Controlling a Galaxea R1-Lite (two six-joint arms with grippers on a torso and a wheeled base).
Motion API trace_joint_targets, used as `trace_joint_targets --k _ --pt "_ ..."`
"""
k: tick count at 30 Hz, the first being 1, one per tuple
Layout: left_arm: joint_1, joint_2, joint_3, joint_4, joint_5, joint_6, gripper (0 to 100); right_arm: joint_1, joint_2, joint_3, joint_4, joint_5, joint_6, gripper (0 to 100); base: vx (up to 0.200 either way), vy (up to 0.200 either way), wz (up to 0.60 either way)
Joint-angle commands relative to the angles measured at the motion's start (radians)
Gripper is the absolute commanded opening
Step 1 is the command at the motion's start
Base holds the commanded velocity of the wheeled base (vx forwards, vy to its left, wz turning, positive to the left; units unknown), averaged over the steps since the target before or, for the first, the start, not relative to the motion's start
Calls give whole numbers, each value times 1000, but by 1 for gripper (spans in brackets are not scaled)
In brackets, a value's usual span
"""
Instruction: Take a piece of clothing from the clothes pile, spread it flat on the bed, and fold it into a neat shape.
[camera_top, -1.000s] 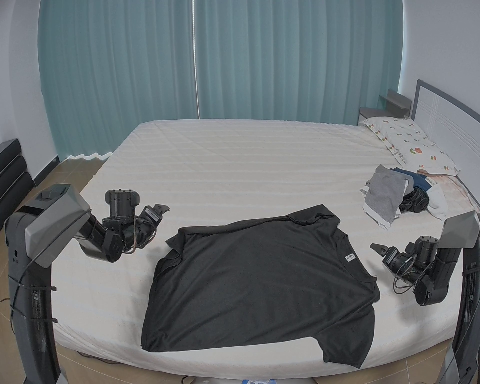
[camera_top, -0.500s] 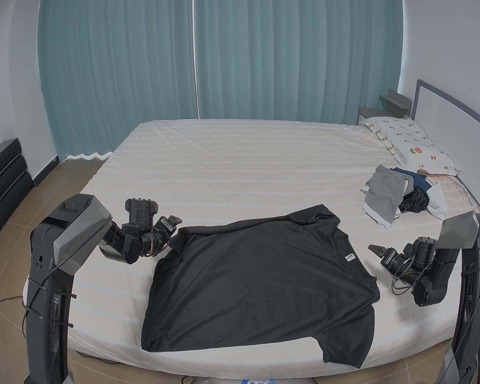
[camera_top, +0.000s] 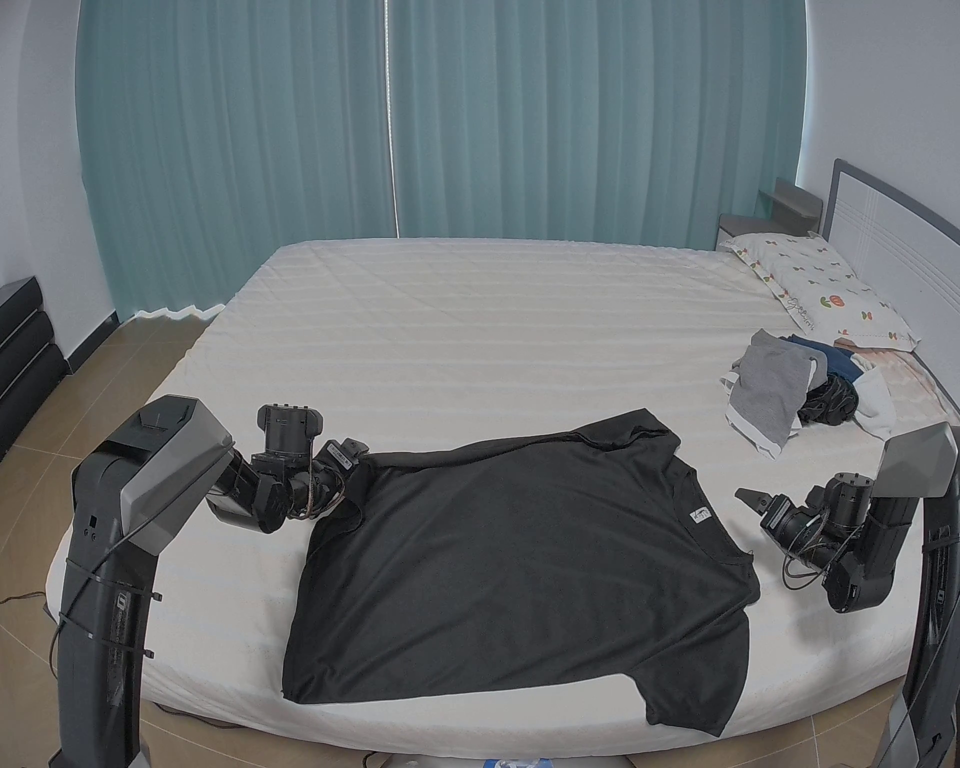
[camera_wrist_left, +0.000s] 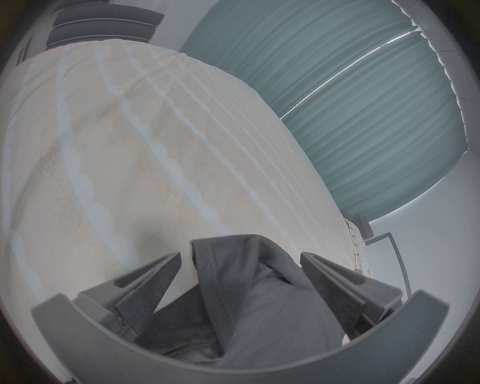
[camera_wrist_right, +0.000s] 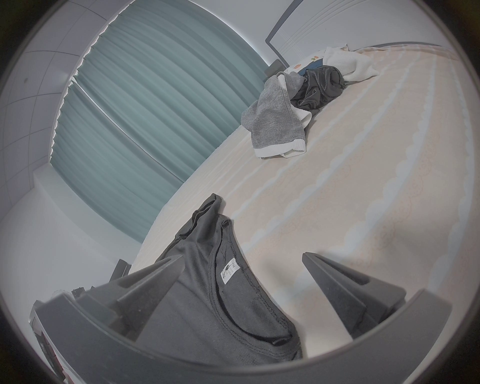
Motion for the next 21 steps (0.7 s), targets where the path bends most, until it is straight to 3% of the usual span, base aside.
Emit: trace_joint_targets --k 1,4,5,13,21 --pt "-1 13 -11 1 0 0 100 0 0 -1 0 0 -1 100 0 0 0" --pt "-1 16 -17 11 0 0 100 0 -2 1 0 0 -1 100 0 0 0" --pt "-1 16 -17 11 0 0 0 0 -2 1 0 0 -1 100 0 0 0" --pt "5 39 -77 50 98 -5 0 0 -3 -2 0 0 0 100 0 0 0" --pt "14 44 -90 -23 118 -5 0 0 -3 -4 0 0 -1 100 0 0 0"
